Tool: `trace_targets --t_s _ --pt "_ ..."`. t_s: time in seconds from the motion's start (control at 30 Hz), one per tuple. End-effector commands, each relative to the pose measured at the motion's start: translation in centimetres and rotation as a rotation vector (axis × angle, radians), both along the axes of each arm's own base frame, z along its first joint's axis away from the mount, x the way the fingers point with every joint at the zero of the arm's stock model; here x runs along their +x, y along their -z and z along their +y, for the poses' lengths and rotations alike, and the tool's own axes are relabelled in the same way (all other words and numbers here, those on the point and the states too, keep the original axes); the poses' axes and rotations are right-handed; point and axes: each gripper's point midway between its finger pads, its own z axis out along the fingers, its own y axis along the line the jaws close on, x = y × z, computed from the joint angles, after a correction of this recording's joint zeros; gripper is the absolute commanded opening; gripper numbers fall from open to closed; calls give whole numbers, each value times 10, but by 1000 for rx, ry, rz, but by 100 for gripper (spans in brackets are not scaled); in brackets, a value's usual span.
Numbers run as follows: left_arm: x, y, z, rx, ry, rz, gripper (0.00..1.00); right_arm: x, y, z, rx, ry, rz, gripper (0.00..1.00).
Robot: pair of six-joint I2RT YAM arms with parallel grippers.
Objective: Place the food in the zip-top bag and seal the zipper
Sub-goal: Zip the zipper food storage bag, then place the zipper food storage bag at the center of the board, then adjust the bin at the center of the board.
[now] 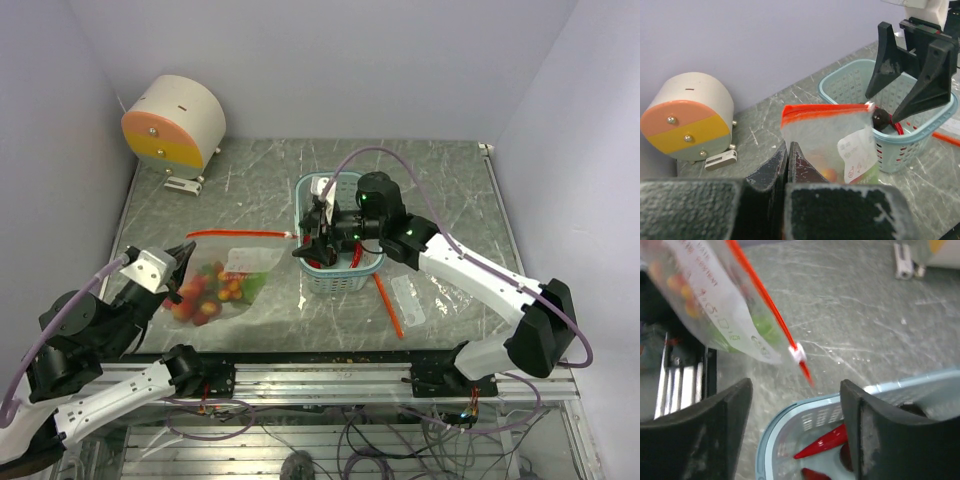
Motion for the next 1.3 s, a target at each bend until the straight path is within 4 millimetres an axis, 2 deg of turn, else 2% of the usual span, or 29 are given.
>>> trace_targets --t_s 0.0,0.07,0.17,0.23,0.27,0.33,0.43,0.57,0.6,0.63,0.67,0.7,0.73,0.8,0.9,1.03,1.17,1.27 --pt "13 -24 9 -173 -111 -52 7 49 -60 -13 135 331 0 86" --pt "21 -28 11 -256 -174 -52 7 62 -74 -23 170 461 31 99" --pt "37 -20 23 -325 -335 -30 7 83 -79 -48 164 681 85 100" --pt "45 -13 37 -359 -468 -28 7 99 -69 -74 125 877 130 100" --pt "48 -10 46 -381 -542 -26 7 109 -61 -94 93 1009 143 100" --pt "49 -3 61 -433 -675 -27 7 115 -39 -128 21 1193 195 100" --pt "48 7 79 -515 -815 -47 7 106 1 -176 -107 1403 257 100" --pt "52 20 76 -563 -855 -80 9 83 33 -218 -175 1545 321 100" --pt "55 24 71 -541 -869 -66 15 76 40 -225 -198 1561 340 100" --pt "59 29 66 -511 -887 -46 26 70 48 -232 -223 1577 363 100" --pt "63 35 60 -456 -902 -22 41 63 58 -237 -252 1588 388 100" --pt "65 38 55 -437 -903 -5 63 56 67 -241 -282 1592 417 100" --pt "68 40 49 -419 -884 13 79 49 78 -244 -311 1596 448 100" --pt "72 31 35 -453 -780 37 98 37 99 -248 -367 1598 510 100" --pt "70 11 20 -502 -624 47 100 19 126 -249 -421 1591 601 100" --pt "61 -5 12 -545 -499 76 100 4 157 -242 -438 1552 699 100" --pt "56 -2 2 -536 -416 111 100 -4 188 -239 -495 1536 751 98" --pt "56 7 -3 -507 -401 127 98 -8 206 -235 -523 1518 780 91"
